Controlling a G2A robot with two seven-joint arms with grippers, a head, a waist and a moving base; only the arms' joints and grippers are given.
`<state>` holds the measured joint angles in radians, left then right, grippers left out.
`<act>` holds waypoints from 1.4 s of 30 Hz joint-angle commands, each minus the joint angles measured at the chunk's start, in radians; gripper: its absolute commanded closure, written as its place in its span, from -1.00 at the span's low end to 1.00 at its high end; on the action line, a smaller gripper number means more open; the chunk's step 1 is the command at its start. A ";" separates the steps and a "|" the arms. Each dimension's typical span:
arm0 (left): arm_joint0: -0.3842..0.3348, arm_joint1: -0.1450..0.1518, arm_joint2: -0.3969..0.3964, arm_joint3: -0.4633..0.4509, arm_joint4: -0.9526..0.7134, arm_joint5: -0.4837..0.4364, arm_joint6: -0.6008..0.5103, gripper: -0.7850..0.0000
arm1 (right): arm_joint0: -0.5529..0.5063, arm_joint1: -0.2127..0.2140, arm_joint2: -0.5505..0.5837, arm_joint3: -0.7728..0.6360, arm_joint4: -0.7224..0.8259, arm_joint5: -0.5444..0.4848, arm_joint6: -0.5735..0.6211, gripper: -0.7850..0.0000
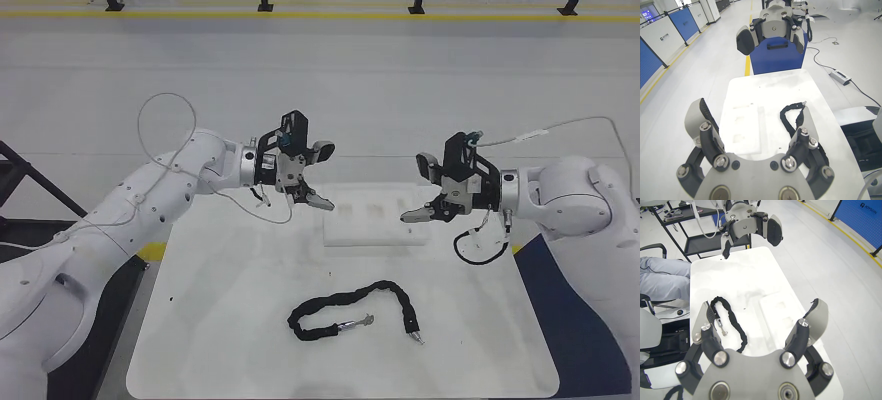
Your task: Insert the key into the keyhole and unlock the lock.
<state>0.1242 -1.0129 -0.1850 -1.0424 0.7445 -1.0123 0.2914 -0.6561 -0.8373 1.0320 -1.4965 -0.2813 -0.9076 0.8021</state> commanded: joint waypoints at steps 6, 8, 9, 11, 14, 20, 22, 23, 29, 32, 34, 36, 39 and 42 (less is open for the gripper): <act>-0.059 0.013 0.015 -0.005 -0.183 0.000 -0.133 -1.00 | 0.120 -0.019 -0.049 0.093 0.065 -0.039 0.027 -1.00; -0.067 0.012 0.015 -0.006 -0.246 0.000 -0.174 -1.00 | 0.148 -0.023 -0.063 0.111 0.081 -0.043 0.043 -1.00; -0.070 0.012 0.015 -0.006 -0.273 0.000 -0.195 -1.00 | 0.161 -0.025 -0.069 0.117 0.090 -0.045 0.049 -1.00; -0.075 0.011 0.015 -0.007 -0.312 0.000 -0.229 -1.00 | 0.184 -0.028 -0.081 0.129 0.104 -0.049 0.062 -1.00; -0.079 0.009 0.015 -0.008 -0.346 0.000 -0.246 -1.00 | 0.205 -0.030 -0.106 0.138 0.114 -0.048 0.062 -1.00; -0.079 0.009 0.015 -0.008 -0.347 0.000 -0.246 -1.00 | 0.206 -0.030 -0.106 0.138 0.114 -0.048 0.062 -1.00; -0.079 0.009 0.015 -0.008 -0.346 0.000 -0.246 -1.00 | 0.205 -0.030 -0.106 0.138 0.114 -0.048 0.062 -1.00; -0.079 0.009 0.015 -0.008 -0.346 0.000 -0.246 -1.00 | 0.205 -0.030 -0.106 0.138 0.114 -0.048 0.062 -1.00; -0.079 0.009 0.015 -0.008 -0.346 0.000 -0.246 -1.00 | 0.205 -0.030 -0.106 0.138 0.114 -0.048 0.062 -1.00; -0.079 0.009 0.015 -0.008 -0.346 0.000 -0.246 -1.00 | 0.205 -0.030 -0.106 0.138 0.114 -0.048 0.062 -1.00; -0.079 0.009 0.015 -0.008 -0.346 0.000 -0.246 -1.00 | 0.205 -0.030 -0.106 0.138 0.114 -0.048 0.062 -1.00; -0.079 0.009 0.015 -0.008 -0.346 0.000 -0.246 -1.00 | 0.205 -0.030 -0.106 0.138 0.114 -0.048 0.062 -1.00; -0.079 0.009 0.015 -0.008 -0.346 0.000 -0.246 -1.00 | 0.205 -0.030 -0.106 0.138 0.114 -0.048 0.062 -1.00; -0.079 0.009 0.015 -0.008 -0.346 0.000 -0.246 -1.00 | 0.205 -0.030 -0.106 0.138 0.114 -0.048 0.062 -1.00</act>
<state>0.0450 -1.0035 -0.1701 -1.0502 0.3981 -1.0123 0.0455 -0.4507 -0.8671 0.9261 -1.3582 -0.1675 -0.9556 0.8645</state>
